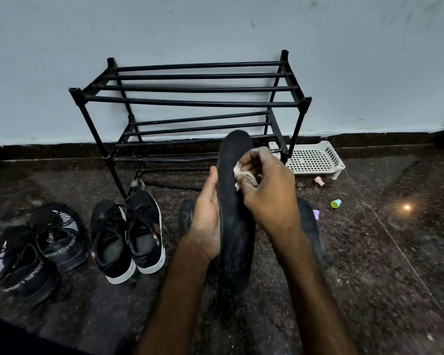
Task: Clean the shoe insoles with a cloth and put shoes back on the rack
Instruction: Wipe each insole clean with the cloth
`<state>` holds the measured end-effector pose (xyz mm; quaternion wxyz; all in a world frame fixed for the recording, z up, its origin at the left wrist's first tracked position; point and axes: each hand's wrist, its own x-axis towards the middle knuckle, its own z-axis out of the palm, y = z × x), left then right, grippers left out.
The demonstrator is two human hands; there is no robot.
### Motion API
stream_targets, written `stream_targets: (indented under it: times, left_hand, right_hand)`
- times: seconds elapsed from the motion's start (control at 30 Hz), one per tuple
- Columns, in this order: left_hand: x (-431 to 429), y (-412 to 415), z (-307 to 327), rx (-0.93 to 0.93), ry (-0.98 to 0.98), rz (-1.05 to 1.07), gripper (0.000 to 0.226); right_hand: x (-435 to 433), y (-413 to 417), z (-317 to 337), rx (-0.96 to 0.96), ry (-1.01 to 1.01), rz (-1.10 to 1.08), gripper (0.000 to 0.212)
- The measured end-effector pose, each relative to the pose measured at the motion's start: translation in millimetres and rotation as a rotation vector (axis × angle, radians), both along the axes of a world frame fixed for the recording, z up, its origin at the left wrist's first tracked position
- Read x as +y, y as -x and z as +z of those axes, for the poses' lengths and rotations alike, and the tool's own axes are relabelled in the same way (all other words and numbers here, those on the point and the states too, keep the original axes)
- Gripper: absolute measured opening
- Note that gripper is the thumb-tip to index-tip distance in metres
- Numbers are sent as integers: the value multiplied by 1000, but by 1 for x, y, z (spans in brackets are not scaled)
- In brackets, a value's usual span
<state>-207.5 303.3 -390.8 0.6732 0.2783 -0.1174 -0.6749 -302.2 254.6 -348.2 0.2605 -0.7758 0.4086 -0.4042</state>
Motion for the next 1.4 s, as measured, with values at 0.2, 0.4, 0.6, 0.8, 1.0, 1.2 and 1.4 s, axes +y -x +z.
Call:
stream_targets:
  times: [0.2, 0.4, 0.6, 0.8, 1.0, 1.2, 1.4]
  left_hand:
    - [1, -9, 3, 40, -1, 23, 64]
    - [3, -4, 5, 61, -13, -25, 57]
    - [3, -5, 3, -1, -23, -44, 61]
    - [2, -5, 7, 16, -9, 4, 63]
    - [5, 0, 9, 25, -19, -67, 58]
    - [6, -6, 6, -47, 12, -99, 60]
    - [8, -1, 5, -239, 61, -229, 63]
  right_hand:
    - [-1, 13, 7, 145, -257, 254, 22]
    - [6, 0, 9, -3, -107, 217, 30]
    - [-4, 12, 9, 155, -56, 43, 27]
    - [1, 10, 11, 218, -182, 292, 30]
    - [1, 4, 8, 47, 47, 94, 24]
    - [-8, 11, 5, 137, -12, 76, 23]
    - [-17, 14, 18, -18, 158, 80, 25]
